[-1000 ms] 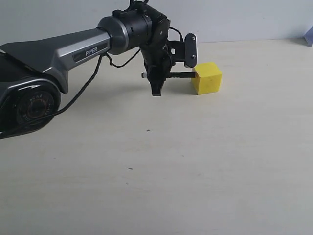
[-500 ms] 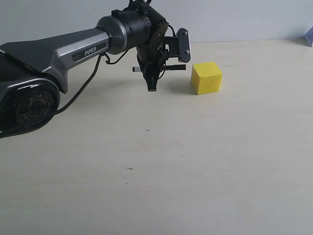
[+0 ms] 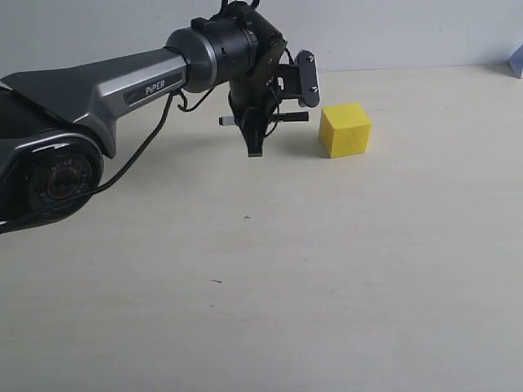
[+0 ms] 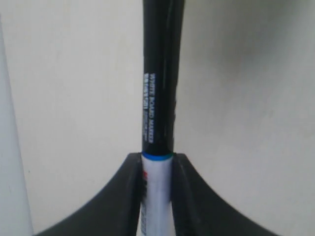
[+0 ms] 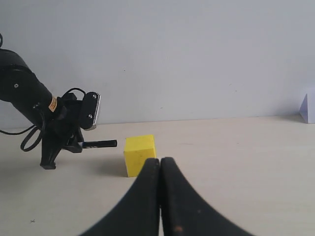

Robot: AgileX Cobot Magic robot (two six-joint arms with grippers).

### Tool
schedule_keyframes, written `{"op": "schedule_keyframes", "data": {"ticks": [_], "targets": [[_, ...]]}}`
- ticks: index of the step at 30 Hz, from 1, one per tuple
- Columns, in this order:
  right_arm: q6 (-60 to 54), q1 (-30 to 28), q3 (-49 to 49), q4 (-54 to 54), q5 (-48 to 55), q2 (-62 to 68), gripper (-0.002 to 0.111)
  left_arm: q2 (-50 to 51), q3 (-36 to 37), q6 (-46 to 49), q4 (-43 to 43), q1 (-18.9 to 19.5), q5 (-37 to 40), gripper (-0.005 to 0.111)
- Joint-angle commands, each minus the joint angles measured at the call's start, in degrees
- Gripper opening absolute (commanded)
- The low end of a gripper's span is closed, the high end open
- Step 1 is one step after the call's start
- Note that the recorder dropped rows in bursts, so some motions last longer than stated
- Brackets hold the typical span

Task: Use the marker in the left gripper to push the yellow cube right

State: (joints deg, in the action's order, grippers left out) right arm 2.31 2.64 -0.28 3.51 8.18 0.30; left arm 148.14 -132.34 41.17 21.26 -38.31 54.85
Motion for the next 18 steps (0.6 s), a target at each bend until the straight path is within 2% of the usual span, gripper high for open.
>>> {"op": "schedule_keyframes", "data": {"ticks": [1, 10, 18], "targets": [[-0.09, 0.05, 0.28, -0.01, -0.48, -0.30, 0.000, -0.15, -0.42, -2.87, 0.99, -0.08, 4.99, 0.000], [-0.09, 0.05, 0.28, -0.01, -0.48, -0.30, 0.000, -0.26, -0.42, -12.50, 2.13, -0.34, 11.59, 0.000], [-0.09, 0.05, 0.28, -0.01, -0.48, -0.30, 0.000, -1.70, -0.42, -15.68, 7.92, -4.76, 14.73, 0.000]]}}
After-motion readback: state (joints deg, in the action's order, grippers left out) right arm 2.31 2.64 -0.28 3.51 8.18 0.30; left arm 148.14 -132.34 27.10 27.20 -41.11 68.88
